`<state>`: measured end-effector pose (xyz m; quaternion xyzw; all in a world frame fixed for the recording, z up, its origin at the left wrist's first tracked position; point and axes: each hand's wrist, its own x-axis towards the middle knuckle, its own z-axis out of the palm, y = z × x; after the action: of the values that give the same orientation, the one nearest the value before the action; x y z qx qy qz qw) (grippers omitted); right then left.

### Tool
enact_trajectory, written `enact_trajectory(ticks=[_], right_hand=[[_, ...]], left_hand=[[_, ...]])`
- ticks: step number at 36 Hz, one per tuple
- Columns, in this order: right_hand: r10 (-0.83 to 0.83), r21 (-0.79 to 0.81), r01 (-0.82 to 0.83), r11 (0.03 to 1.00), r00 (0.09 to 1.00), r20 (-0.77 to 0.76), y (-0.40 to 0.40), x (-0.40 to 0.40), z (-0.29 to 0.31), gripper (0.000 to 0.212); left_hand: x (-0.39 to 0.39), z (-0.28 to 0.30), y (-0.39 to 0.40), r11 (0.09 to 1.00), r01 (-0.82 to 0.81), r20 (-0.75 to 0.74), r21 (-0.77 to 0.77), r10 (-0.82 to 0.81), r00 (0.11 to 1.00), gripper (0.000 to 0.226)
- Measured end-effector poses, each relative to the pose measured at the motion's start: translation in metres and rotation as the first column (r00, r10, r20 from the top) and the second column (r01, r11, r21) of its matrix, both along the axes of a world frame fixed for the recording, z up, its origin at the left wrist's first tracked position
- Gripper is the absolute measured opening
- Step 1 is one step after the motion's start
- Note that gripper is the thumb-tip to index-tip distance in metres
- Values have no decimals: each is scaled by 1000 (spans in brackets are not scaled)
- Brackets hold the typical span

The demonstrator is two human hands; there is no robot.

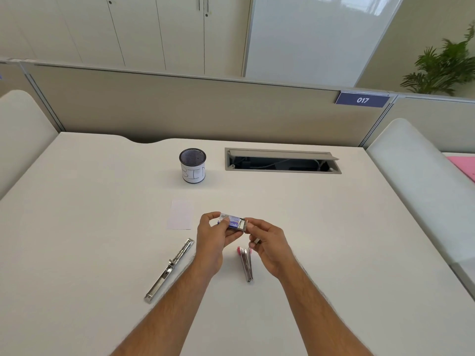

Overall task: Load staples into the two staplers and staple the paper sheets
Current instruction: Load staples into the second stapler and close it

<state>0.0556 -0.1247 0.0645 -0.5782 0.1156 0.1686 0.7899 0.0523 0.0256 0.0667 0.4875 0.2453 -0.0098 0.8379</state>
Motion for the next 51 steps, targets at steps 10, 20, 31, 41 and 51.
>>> enact_trajectory(ticks=[10, 20, 31, 41, 51], right_hand=[[-45, -116, 46, 992, 999, 7, 6, 7, 2, 12], [-87, -196, 89, 977, 996, 23, 9, 11, 4, 9], [-64, -260, 73, 963, 997, 42, 7, 8, 4, 15], [55, -344, -42, 938, 998, 27, 4, -3, 6, 27], [112, -596, -38, 802, 990, 89, 9, -8, 5, 32]], left_hand=[[-1, 1, 4, 997, 39, 25, 61, -40, 999, 18], [0, -5, 3, 993, 33, 18, 110, -35, 999, 20], [-5, -7, 0, 989, 61, 71, 135, -72, 995, 21], [-5, -11, -1, 942, 167, 8, 291, -177, 984, 39], [-5, -7, -12, 754, 274, -110, 597, -261, 959, 43]])
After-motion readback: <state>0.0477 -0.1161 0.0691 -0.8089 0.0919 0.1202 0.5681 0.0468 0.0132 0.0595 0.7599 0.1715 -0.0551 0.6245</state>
